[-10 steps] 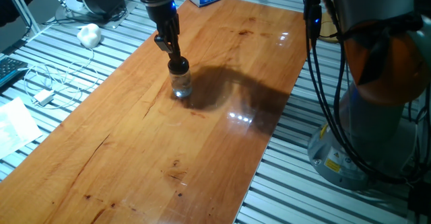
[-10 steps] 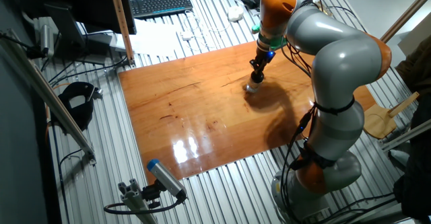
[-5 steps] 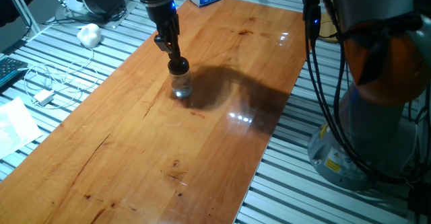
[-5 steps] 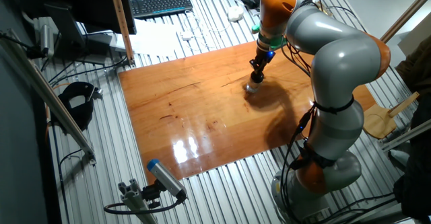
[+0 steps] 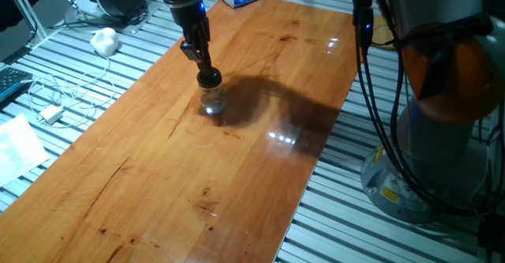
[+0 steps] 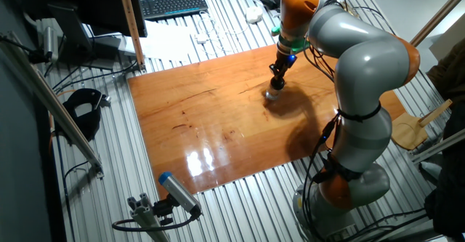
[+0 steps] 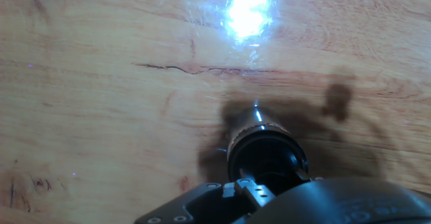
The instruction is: Screw the lid onto the jar
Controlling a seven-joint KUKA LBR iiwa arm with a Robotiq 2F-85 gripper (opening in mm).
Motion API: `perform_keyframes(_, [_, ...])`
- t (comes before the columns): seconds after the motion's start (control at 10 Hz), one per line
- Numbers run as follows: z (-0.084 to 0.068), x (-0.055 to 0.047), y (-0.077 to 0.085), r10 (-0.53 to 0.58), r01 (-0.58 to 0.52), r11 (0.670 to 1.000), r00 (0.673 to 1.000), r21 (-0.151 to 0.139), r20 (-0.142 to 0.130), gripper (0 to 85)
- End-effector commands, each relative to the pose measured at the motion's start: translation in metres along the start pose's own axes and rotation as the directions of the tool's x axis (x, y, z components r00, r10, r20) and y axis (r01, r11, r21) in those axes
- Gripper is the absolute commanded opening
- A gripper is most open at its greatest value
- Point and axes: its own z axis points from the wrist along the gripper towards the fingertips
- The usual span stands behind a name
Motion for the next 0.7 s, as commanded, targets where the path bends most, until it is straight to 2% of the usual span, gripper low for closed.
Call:
perform_keyframes(0.0, [0.0001,-0.0001,-0.0001,0.0,0.0,1.0,1.0,0.002,0.002,0.0])
perform_keyframes(0.4, [0.0011,-0.0007,-0.0005,0.011,-0.011,1.0,1.0,0.016,0.015,0.0])
perform_keyframes(0.5, [0.0011,-0.0007,-0.0007,0.013,-0.013,1.0,1.0,0.018,0.017,17.0])
perform_keyframes(0.6, [0.0009,-0.0006,-0.0009,0.018,-0.018,1.0,1.0,0.021,0.017,17.0])
